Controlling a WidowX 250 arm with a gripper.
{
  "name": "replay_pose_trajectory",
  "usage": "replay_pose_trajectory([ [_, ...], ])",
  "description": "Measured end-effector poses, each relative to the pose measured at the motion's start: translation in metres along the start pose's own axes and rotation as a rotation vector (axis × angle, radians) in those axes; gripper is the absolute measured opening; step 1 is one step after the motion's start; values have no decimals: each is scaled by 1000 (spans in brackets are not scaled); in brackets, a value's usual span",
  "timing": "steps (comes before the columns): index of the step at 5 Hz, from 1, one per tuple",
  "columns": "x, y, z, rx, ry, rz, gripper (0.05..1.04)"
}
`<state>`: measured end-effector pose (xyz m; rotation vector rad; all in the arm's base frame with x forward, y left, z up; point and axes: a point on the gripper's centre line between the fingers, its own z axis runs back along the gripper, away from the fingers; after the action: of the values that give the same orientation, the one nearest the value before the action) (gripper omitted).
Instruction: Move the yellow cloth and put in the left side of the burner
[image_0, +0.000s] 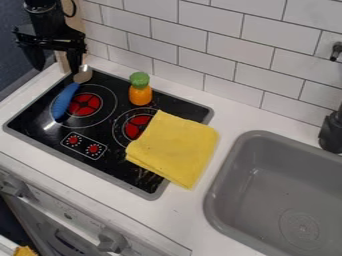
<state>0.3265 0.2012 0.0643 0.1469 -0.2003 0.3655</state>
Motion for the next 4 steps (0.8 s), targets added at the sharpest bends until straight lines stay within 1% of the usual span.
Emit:
replay_pose_trajectory([
  [1,-8,-2,-12,-6,39,2,1000],
  [2,-19,-6,-3,2,30,35,1000],
  [3,-20,-11,24,20,-29,45,1000],
  [4,-27,-31,43,26,-63,35,1000],
])
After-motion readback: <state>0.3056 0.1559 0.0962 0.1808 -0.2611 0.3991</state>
